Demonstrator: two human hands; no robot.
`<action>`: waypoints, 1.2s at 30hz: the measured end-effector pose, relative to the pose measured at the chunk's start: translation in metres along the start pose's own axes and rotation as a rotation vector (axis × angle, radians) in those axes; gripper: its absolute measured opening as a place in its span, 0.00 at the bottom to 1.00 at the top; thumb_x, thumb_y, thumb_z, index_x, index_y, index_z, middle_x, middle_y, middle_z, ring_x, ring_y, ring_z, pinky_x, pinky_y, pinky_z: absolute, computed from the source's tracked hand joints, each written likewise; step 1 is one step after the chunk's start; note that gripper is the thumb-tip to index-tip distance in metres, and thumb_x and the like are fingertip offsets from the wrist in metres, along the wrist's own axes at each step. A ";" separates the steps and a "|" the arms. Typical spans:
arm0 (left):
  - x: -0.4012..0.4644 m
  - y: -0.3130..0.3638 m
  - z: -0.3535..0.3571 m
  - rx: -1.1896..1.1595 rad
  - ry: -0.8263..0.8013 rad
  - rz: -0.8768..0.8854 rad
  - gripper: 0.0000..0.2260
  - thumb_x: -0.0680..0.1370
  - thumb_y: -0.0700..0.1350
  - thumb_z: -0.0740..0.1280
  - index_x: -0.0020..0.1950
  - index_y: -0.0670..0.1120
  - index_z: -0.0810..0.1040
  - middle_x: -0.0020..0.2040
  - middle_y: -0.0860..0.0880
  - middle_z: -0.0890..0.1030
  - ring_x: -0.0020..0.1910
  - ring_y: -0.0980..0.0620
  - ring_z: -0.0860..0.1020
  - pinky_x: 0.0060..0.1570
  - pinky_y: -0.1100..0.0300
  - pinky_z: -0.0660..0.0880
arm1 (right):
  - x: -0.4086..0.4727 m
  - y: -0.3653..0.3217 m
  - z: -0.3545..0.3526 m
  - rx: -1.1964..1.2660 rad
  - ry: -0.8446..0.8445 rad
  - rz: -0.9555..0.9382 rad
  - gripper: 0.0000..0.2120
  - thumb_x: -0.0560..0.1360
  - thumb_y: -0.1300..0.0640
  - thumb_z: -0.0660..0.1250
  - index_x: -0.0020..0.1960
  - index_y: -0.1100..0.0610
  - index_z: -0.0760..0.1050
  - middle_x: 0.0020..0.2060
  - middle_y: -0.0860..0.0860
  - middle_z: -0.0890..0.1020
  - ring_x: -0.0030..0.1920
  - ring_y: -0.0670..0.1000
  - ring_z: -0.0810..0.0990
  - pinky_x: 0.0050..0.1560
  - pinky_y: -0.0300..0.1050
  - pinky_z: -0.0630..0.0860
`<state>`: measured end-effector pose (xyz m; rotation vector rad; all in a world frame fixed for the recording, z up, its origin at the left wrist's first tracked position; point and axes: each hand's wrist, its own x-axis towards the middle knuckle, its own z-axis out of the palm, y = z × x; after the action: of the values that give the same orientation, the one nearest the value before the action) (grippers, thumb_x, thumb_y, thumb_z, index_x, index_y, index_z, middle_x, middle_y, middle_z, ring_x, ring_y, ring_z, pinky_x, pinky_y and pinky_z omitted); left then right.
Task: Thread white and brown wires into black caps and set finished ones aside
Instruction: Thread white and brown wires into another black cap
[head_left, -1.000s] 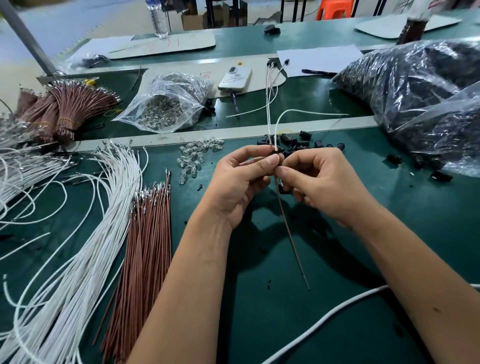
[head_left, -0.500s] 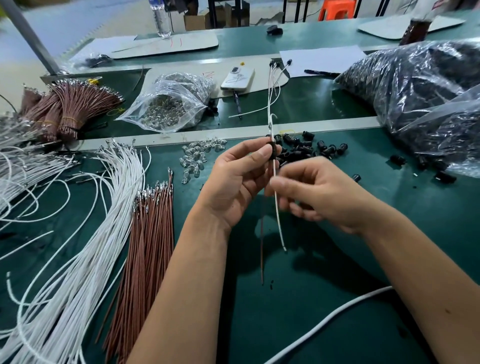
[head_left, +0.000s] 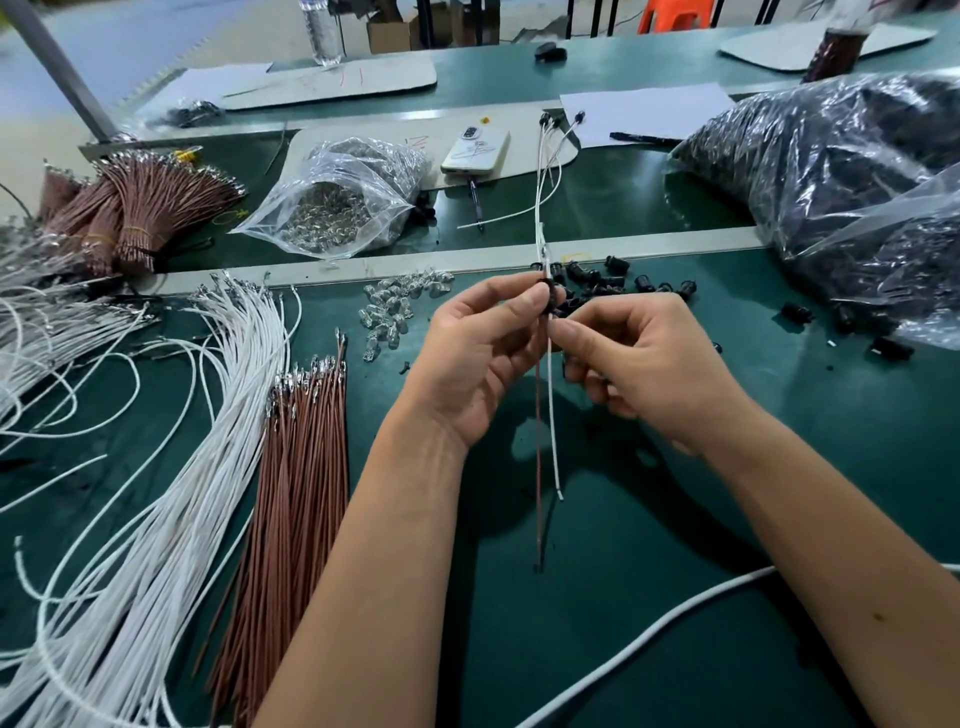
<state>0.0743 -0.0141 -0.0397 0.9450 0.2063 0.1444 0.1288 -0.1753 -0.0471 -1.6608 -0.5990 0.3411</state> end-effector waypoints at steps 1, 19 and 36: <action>0.000 0.000 0.000 0.004 0.008 0.007 0.09 0.68 0.39 0.73 0.47 0.43 0.83 0.43 0.45 0.86 0.36 0.53 0.82 0.38 0.64 0.80 | 0.000 0.001 0.000 0.010 0.000 -0.003 0.10 0.79 0.51 0.74 0.43 0.56 0.83 0.30 0.53 0.81 0.24 0.47 0.73 0.21 0.36 0.64; 0.001 0.002 -0.002 -0.088 0.074 0.010 0.11 0.69 0.38 0.71 0.50 0.40 0.81 0.42 0.45 0.85 0.36 0.52 0.78 0.36 0.66 0.78 | -0.015 -0.015 -0.009 -0.215 -0.861 0.212 0.08 0.78 0.55 0.73 0.43 0.58 0.83 0.29 0.52 0.81 0.25 0.46 0.73 0.21 0.35 0.65; 0.001 0.002 -0.002 -0.027 0.086 0.054 0.09 0.68 0.38 0.72 0.47 0.42 0.81 0.42 0.45 0.84 0.35 0.54 0.78 0.36 0.66 0.76 | -0.011 -0.007 -0.011 -0.176 -0.751 0.194 0.07 0.79 0.57 0.73 0.42 0.58 0.82 0.30 0.54 0.81 0.25 0.48 0.74 0.21 0.36 0.66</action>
<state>0.0741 -0.0106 -0.0393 0.9189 0.2575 0.2377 0.1244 -0.1897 -0.0393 -1.7435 -1.0422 1.1065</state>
